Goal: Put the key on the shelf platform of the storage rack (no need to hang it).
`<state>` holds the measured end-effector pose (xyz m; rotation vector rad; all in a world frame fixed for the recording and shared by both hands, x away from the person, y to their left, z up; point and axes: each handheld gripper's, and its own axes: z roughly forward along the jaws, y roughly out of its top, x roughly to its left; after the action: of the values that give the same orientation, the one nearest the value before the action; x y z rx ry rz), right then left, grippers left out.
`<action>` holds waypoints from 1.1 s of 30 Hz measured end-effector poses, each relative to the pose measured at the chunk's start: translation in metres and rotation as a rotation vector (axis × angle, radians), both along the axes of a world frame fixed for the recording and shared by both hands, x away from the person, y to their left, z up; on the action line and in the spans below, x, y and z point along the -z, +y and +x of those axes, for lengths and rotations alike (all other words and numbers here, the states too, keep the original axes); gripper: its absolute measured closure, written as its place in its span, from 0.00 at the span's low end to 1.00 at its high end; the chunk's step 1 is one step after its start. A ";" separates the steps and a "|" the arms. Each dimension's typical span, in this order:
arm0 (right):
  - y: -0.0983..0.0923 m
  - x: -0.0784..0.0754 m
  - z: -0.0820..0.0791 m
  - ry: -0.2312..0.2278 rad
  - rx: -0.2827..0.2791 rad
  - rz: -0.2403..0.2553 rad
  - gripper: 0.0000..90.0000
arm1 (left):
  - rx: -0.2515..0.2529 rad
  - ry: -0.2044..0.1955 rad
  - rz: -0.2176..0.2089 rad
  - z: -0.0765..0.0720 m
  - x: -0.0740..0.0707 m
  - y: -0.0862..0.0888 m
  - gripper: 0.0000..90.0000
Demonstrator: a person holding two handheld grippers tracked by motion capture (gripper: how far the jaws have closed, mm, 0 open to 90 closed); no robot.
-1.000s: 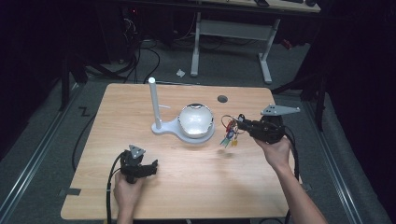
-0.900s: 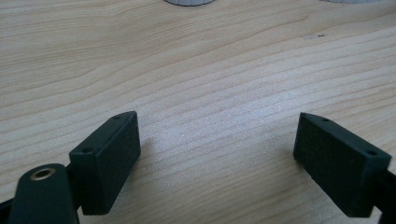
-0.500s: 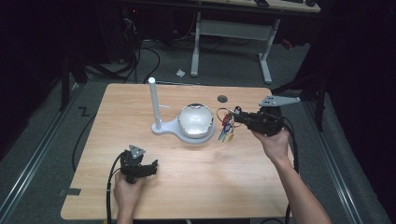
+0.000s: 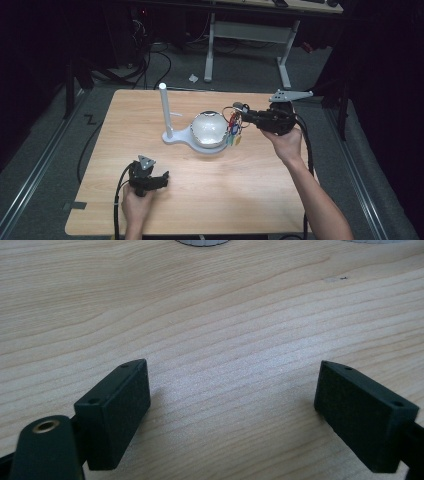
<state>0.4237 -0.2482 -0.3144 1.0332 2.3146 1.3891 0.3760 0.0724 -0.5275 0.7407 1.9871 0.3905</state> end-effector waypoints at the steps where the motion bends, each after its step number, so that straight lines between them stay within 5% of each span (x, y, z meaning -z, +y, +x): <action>1: 0.001 -0.001 0.001 -0.002 -0.001 -0.001 0.88 | -0.001 0.001 -0.002 0.000 0.000 0.000 0.17; 15: 0.030 -0.009 0.023 -0.008 -0.026 -0.004 0.88 | -0.012 0.008 -0.016 0.000 -0.001 -0.001 0.17; 33: 0.049 0.015 0.047 0.034 -0.012 -0.003 0.88 | -0.012 0.008 -0.012 0.000 -0.001 -0.001 0.17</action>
<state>0.4711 -0.1990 -0.3291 1.0524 2.3499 1.3822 0.3761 0.0716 -0.5268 0.7234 2.0005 0.3829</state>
